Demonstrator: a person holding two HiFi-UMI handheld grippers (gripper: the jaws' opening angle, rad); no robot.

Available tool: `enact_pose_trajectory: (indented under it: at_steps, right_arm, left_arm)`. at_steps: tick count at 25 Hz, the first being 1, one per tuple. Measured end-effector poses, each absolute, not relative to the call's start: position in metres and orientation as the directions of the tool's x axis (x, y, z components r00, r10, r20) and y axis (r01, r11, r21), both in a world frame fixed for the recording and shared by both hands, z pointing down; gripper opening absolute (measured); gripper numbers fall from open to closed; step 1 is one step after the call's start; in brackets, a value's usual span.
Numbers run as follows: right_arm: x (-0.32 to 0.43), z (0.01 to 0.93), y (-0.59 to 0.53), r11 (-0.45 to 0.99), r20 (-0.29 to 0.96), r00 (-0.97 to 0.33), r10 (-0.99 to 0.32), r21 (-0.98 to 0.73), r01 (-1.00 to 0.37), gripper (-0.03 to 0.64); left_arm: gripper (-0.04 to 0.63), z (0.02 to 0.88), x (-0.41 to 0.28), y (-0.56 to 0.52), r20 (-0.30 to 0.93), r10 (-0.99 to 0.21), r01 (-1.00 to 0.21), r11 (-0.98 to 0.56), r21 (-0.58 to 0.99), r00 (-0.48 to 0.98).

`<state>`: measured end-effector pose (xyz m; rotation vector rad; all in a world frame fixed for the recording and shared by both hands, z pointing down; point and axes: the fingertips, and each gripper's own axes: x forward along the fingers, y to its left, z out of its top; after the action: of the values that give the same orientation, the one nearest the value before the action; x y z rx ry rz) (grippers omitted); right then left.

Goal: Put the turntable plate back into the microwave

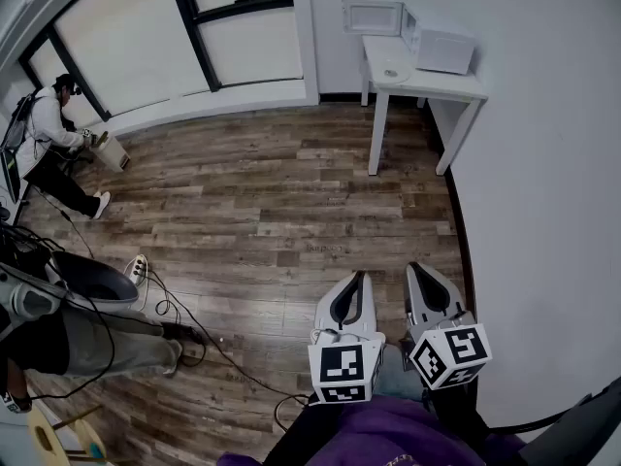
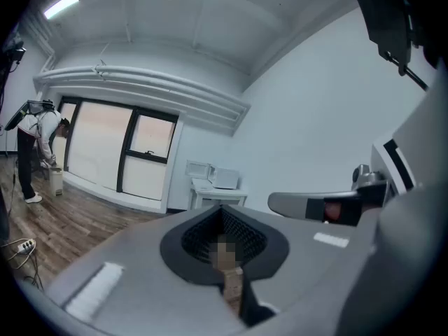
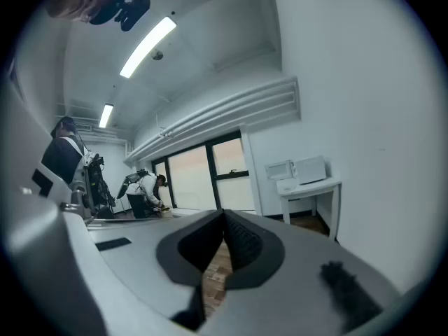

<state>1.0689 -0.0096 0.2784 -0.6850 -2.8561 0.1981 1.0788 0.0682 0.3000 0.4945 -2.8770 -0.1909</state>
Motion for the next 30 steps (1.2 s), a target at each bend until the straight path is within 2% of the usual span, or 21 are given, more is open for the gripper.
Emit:
enact_pose_trajectory:
  at_steps: [7, 19, 30]
  right_arm:
    - [1.019, 0.288, -0.017, 0.881, 0.135, -0.875, 0.465, -0.166, 0.443, 0.009]
    - [0.871, 0.279, -0.044, 0.819, 0.086, -0.818, 0.569, -0.142, 0.555, 0.009]
    - [0.757, 0.278, -0.053, 0.792, 0.117, -0.785, 0.608, -0.144, 0.593, 0.009]
  left_arm:
    - [0.005, 0.312, 1.030, 0.067, 0.189, -0.326, -0.291, 0.937, 0.192, -0.926]
    - [0.005, 0.316, 0.877, 0.021, 0.201, -0.322, -0.290, 0.941, 0.173, -0.925]
    - [0.005, 0.310, 0.776, 0.028, 0.214, -0.225, -0.191, 0.967, 0.168, -0.951]
